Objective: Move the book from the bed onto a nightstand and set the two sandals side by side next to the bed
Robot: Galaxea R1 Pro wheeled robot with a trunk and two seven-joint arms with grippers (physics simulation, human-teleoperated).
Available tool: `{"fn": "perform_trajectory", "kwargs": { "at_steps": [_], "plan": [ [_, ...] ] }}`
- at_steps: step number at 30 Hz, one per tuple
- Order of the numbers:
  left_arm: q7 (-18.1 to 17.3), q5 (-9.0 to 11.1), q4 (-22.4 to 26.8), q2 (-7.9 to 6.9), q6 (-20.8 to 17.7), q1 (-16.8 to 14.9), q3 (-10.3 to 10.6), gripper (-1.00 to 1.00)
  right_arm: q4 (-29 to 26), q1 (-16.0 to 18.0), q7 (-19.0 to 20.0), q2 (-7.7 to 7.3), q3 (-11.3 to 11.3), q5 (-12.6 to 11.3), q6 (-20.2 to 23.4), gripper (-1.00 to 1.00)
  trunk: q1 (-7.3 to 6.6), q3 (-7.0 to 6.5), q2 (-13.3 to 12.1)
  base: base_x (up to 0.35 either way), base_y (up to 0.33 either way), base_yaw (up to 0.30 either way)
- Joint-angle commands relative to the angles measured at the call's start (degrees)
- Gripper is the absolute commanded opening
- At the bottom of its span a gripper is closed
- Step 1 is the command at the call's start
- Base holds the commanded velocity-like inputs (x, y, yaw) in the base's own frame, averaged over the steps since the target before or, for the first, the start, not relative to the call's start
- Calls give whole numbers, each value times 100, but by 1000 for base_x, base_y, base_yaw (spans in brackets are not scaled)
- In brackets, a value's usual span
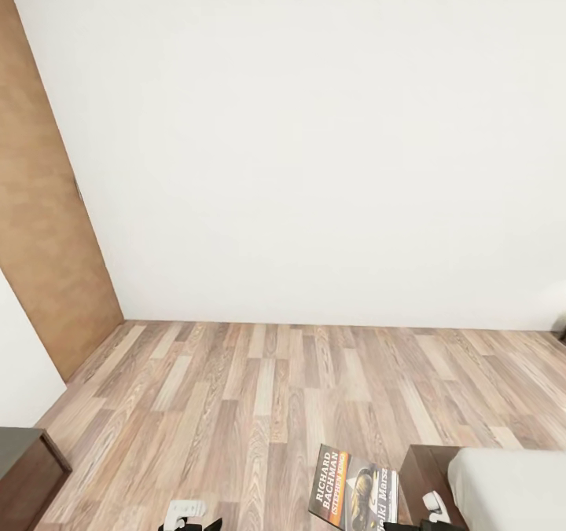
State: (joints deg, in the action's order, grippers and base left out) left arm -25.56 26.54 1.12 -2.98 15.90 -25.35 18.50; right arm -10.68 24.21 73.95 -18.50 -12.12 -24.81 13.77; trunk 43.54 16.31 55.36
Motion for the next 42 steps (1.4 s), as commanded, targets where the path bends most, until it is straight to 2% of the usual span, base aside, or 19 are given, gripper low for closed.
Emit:
{"fn": "perform_trajectory", "kwargs": {
  "at_steps": [1,42],
  "plan": [
    [-20,53,-6,1,19,-5,48,100,-5,4,14,-4,-27,-68,64,-100,4,7,4,327,0,0],
    [-14,53,-6,7,19,-5,50,100,-5,4,14,-4,-27,-68,64,-100,4,7,4,327,0,0]
  ]
}}
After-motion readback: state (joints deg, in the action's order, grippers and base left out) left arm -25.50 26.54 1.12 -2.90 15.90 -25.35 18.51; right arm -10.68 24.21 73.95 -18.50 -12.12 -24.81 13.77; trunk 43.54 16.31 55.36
